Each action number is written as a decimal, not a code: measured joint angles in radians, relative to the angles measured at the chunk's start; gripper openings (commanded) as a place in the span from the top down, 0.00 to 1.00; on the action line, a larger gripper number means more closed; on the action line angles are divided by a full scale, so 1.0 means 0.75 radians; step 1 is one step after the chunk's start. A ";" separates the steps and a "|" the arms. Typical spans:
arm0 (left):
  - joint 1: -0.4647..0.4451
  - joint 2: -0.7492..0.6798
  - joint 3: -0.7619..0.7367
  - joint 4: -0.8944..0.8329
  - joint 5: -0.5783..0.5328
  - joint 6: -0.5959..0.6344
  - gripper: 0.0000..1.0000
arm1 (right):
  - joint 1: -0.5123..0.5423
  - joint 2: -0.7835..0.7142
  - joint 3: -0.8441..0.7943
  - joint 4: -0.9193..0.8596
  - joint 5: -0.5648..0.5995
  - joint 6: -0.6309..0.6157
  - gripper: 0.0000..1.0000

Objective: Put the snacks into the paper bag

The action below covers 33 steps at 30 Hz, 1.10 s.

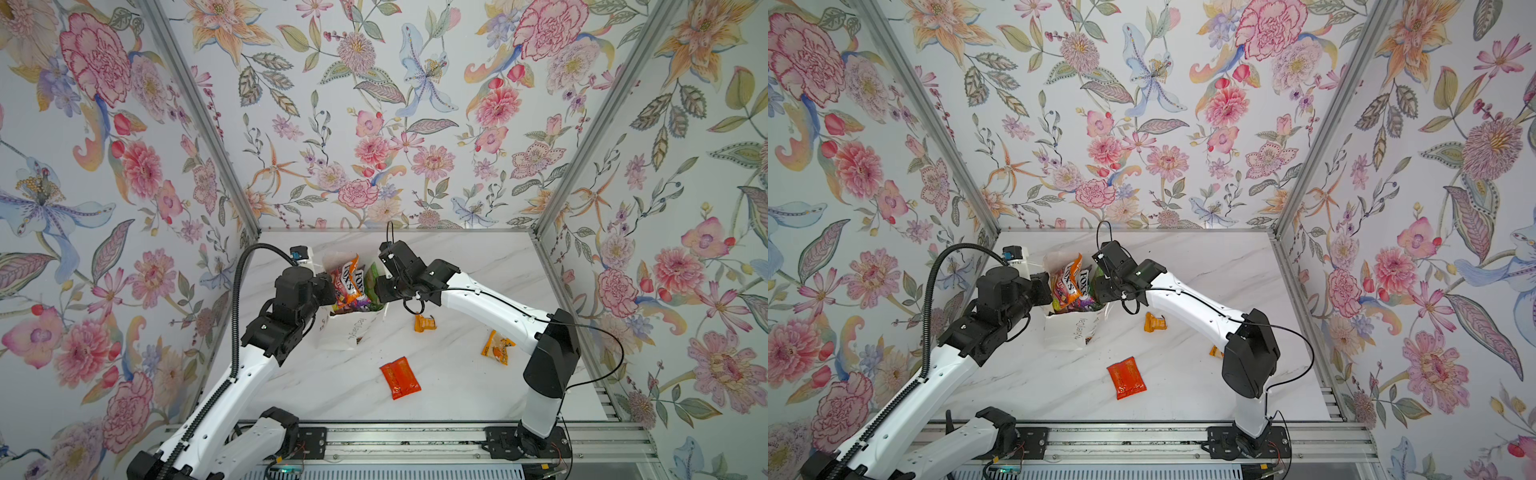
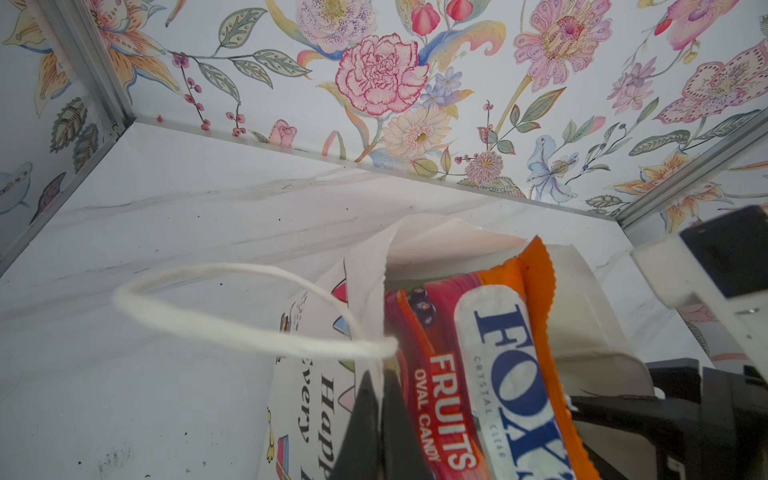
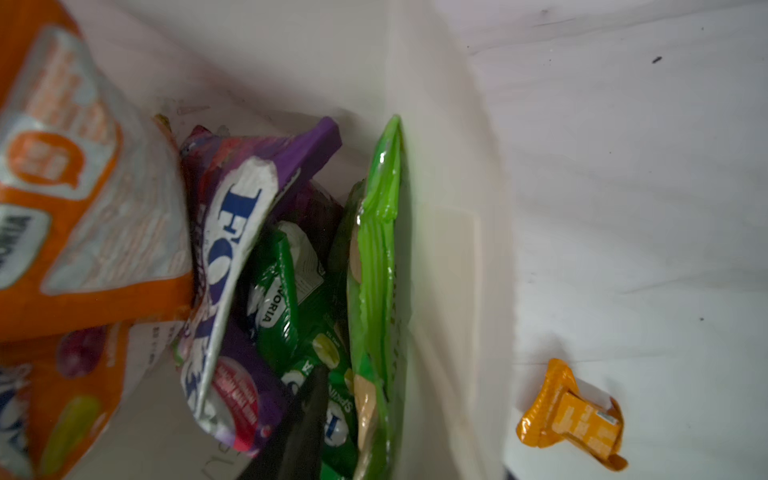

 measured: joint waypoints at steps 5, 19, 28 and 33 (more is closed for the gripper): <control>0.000 0.000 0.001 0.001 0.000 0.001 1.00 | 0.002 -0.001 0.042 -0.006 -0.046 -0.006 0.99; 0.025 0.173 0.266 -0.113 0.162 0.004 1.00 | 0.062 -0.137 0.114 -0.126 0.002 -0.038 1.00; -0.027 0.402 0.376 -0.172 0.218 0.012 1.00 | 0.026 -0.241 0.039 -0.149 0.054 -0.019 1.00; -0.112 0.502 0.405 -0.215 0.204 0.052 1.00 | -0.047 -0.235 -0.048 -0.142 0.023 0.019 0.97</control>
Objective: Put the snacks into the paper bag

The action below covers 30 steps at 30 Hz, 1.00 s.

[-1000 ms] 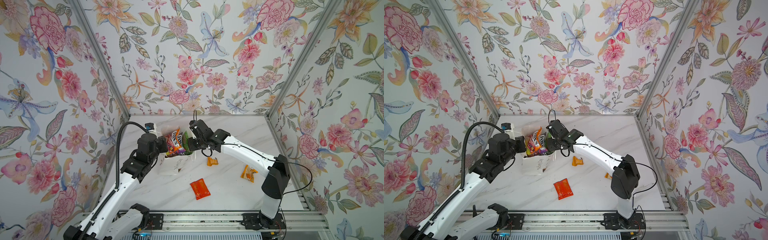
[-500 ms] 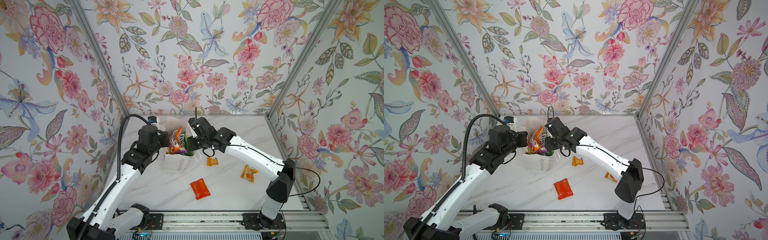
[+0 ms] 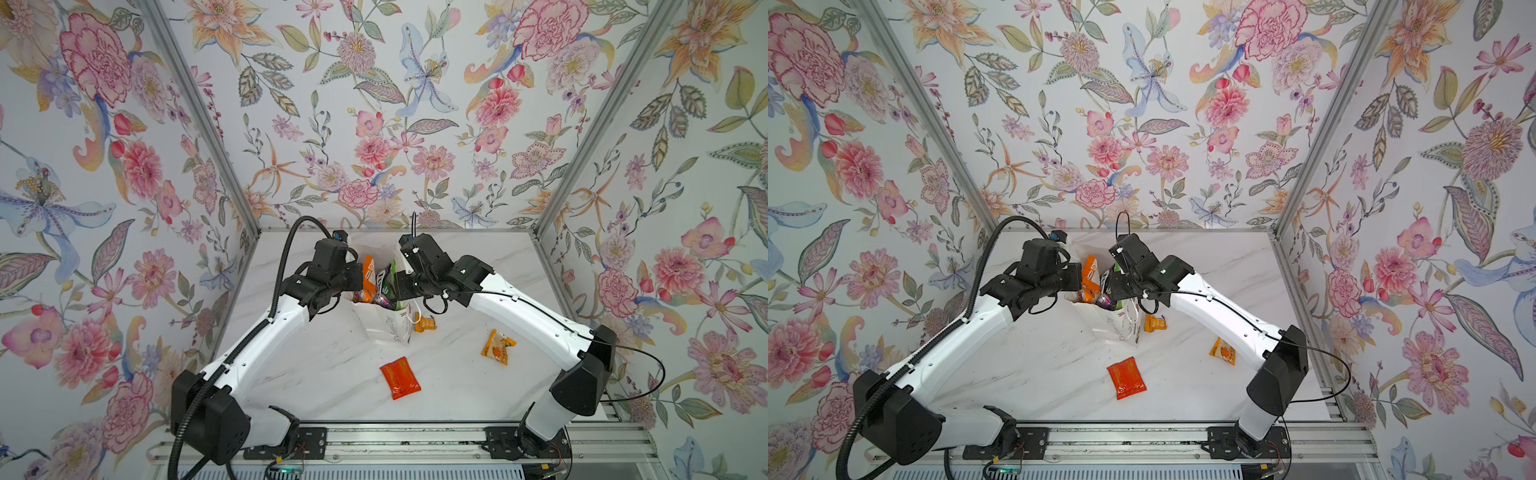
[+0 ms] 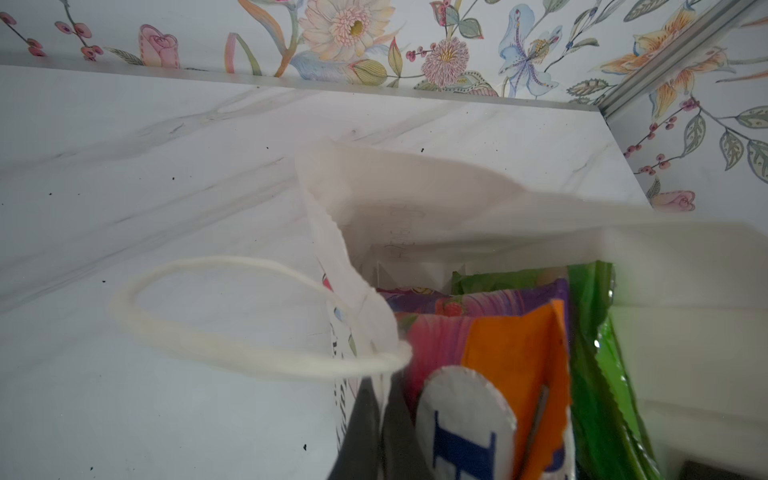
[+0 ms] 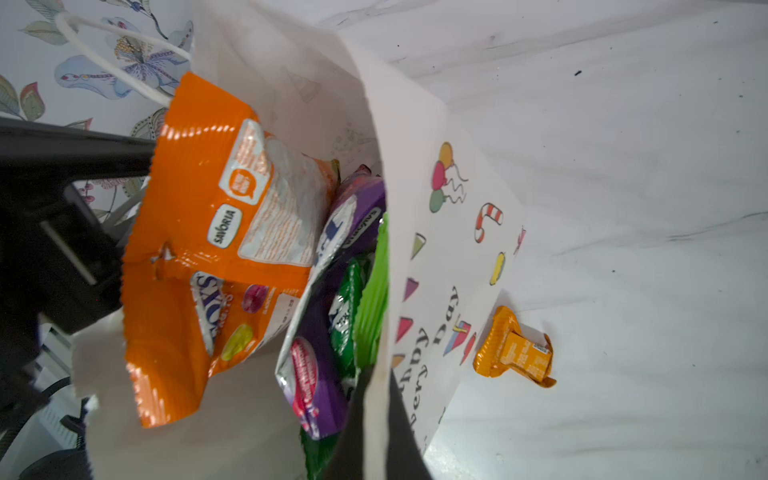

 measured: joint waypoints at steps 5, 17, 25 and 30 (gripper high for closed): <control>-0.016 -0.049 0.002 -0.010 0.000 0.004 1.00 | -0.034 0.000 0.000 0.031 -0.009 0.007 0.84; -0.024 -0.107 -0.020 0.005 -0.031 0.010 1.00 | -0.078 -0.049 -0.016 0.090 -0.008 -0.019 0.54; -0.024 -0.148 -0.104 0.078 -0.110 0.036 1.00 | -0.084 -0.329 -0.099 0.108 0.036 -0.046 0.32; -0.024 -0.171 -0.148 0.119 -0.136 0.048 1.00 | -0.141 -0.591 -0.249 0.130 0.113 -0.058 0.28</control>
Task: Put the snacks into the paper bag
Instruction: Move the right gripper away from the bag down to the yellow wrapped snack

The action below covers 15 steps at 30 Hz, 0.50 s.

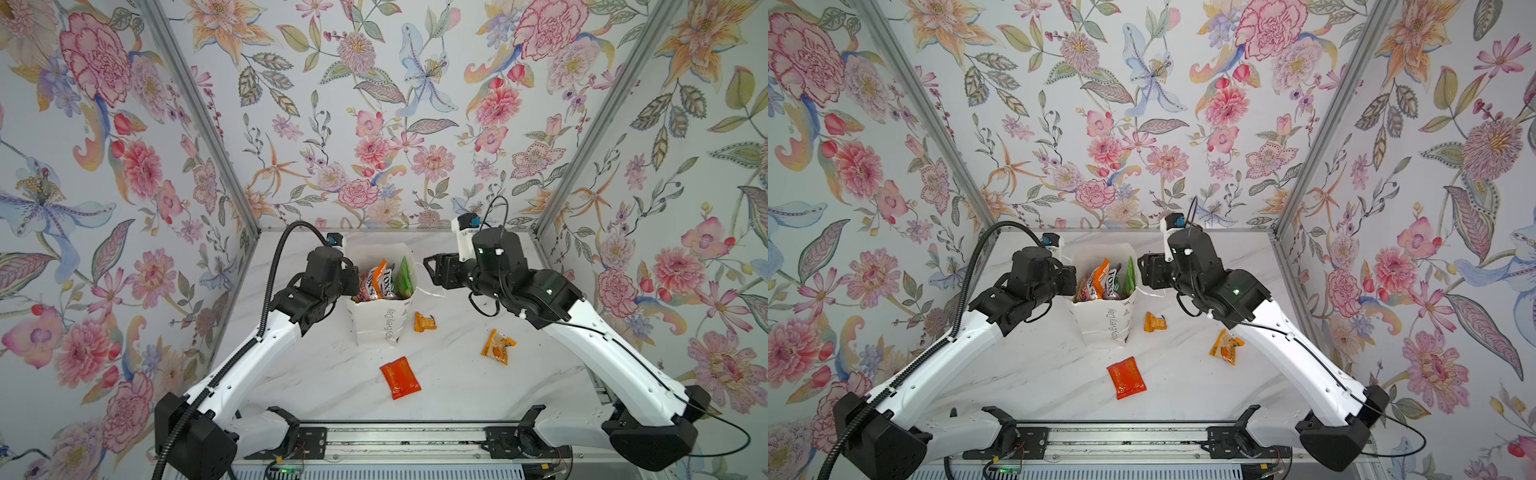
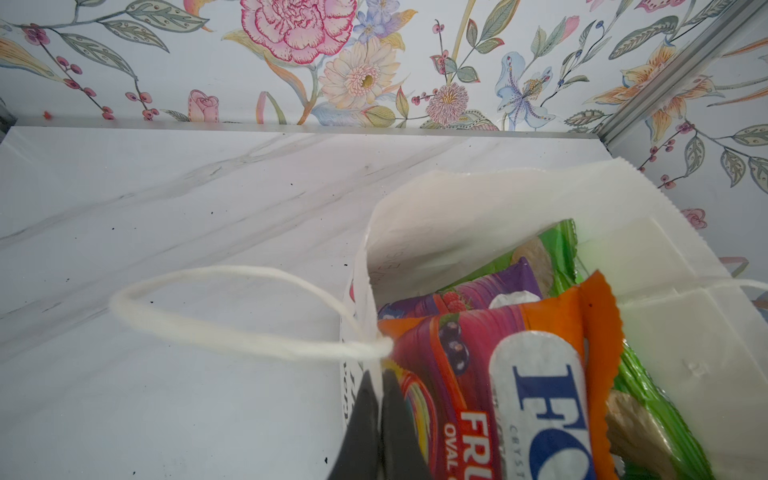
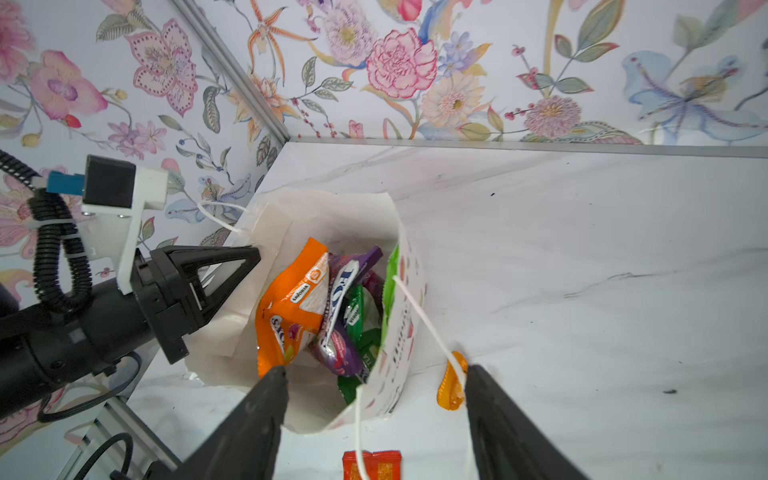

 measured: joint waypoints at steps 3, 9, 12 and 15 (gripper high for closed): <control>0.000 -0.029 -0.037 0.032 -0.004 0.001 1.00 | -0.076 -0.160 -0.143 -0.001 0.041 0.001 0.26; 0.000 -0.044 -0.061 0.070 -0.003 0.008 1.00 | -0.301 -0.362 -0.414 -0.047 0.079 0.017 0.24; 0.000 -0.045 -0.065 0.074 -0.003 0.010 1.00 | -0.396 -0.418 -0.540 -0.062 0.072 0.040 0.24; 0.000 -0.053 -0.078 0.087 -0.003 0.011 1.00 | -0.485 -0.466 -0.689 -0.072 0.068 0.069 0.24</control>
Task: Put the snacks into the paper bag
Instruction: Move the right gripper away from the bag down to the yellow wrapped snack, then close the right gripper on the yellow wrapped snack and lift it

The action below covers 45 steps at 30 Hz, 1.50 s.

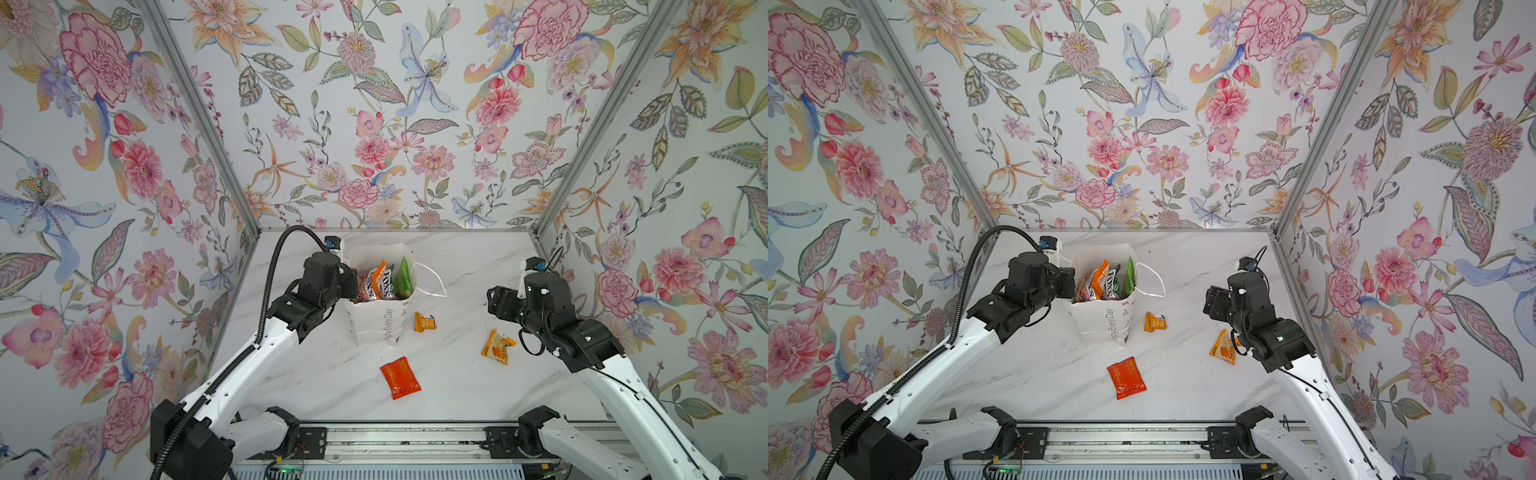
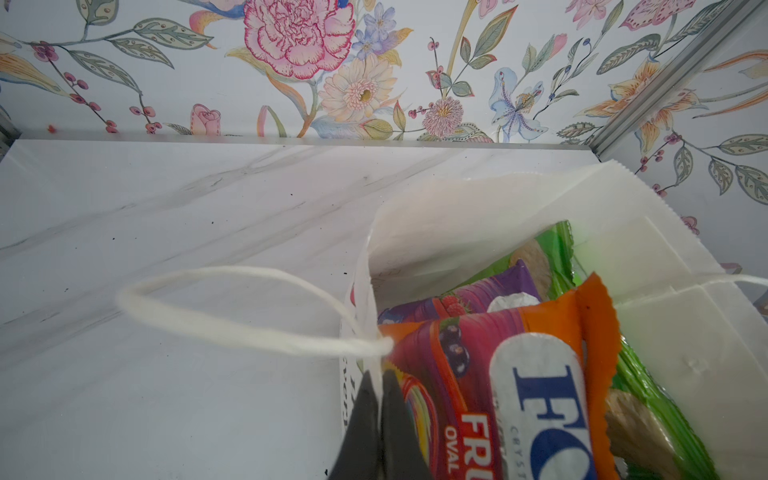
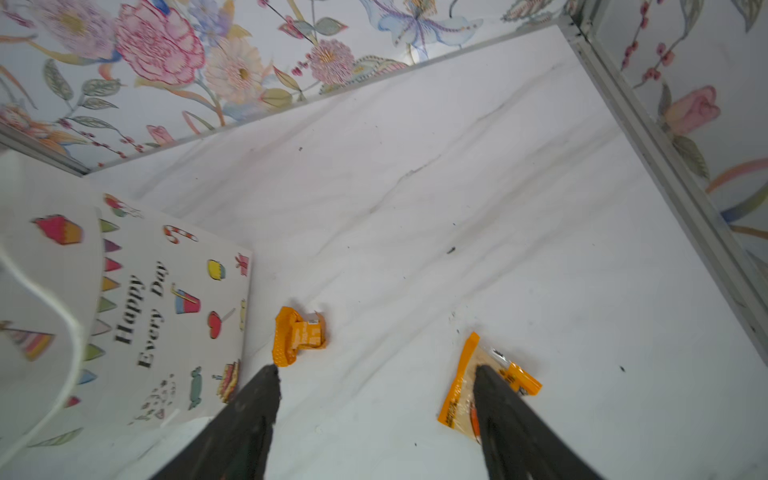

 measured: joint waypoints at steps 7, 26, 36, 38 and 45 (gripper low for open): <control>0.000 -0.014 -0.010 0.004 0.000 0.000 1.00 | -0.253 -0.020 -0.260 -0.019 -0.089 0.065 0.21; 0.000 -0.014 -0.010 0.004 0.001 -0.001 1.00 | -0.537 0.155 -0.625 0.263 -0.402 0.116 0.26; 0.000 -0.014 -0.010 0.004 0.000 -0.001 1.00 | -0.537 0.313 -0.642 0.386 -0.477 0.099 0.39; 0.000 -0.014 -0.010 0.004 0.000 -0.001 1.00 | -0.537 0.329 -0.642 0.401 -0.482 0.094 0.44; 0.000 -0.014 -0.010 0.004 0.001 -0.001 1.00 | -0.527 0.364 -0.654 0.444 -0.504 0.070 0.66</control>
